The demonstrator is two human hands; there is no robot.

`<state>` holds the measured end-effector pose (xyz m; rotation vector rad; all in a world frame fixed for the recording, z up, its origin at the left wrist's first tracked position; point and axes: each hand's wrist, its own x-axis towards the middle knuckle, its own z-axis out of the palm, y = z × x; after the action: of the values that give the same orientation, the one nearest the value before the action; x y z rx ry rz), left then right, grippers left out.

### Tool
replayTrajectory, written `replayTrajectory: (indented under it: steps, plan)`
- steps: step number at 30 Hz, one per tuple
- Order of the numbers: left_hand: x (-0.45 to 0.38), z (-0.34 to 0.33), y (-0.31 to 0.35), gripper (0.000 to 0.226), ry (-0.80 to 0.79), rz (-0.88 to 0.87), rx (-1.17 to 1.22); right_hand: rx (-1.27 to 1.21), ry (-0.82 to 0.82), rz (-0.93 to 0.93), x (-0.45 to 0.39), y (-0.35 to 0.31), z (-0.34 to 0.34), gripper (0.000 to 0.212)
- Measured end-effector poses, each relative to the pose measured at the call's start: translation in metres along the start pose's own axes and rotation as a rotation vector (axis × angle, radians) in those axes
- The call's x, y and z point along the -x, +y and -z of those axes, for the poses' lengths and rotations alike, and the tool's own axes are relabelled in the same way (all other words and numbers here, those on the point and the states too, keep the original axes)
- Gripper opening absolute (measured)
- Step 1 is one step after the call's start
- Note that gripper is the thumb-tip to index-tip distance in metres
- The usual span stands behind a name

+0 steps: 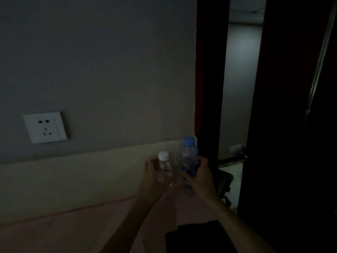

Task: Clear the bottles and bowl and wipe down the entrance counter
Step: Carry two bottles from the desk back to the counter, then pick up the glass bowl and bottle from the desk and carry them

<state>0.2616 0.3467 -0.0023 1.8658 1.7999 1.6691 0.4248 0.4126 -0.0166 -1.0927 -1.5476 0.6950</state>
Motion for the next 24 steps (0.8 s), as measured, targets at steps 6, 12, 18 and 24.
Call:
replayTrajectory:
  steps: [6,12,18,24]
  plan:
    - [0.009,-0.008,0.011,0.061,0.038,0.054,-0.096,0.089,-0.009,-0.002,0.003,0.002,0.003,0.064]
    - [0.009,-0.009,0.009,0.052,0.050,0.169,-0.063,0.091,0.027,-0.014,0.016,-0.003,0.006,0.078]
    - [0.014,-0.003,0.006,0.073,-0.057,0.060,-0.157,0.136,0.148,0.022,0.027,-0.007,0.019,0.079]
    - [0.042,0.024,0.013,0.069,0.124,0.252,-0.053,0.120,0.117,0.052,0.059,-0.017,0.034,0.055]
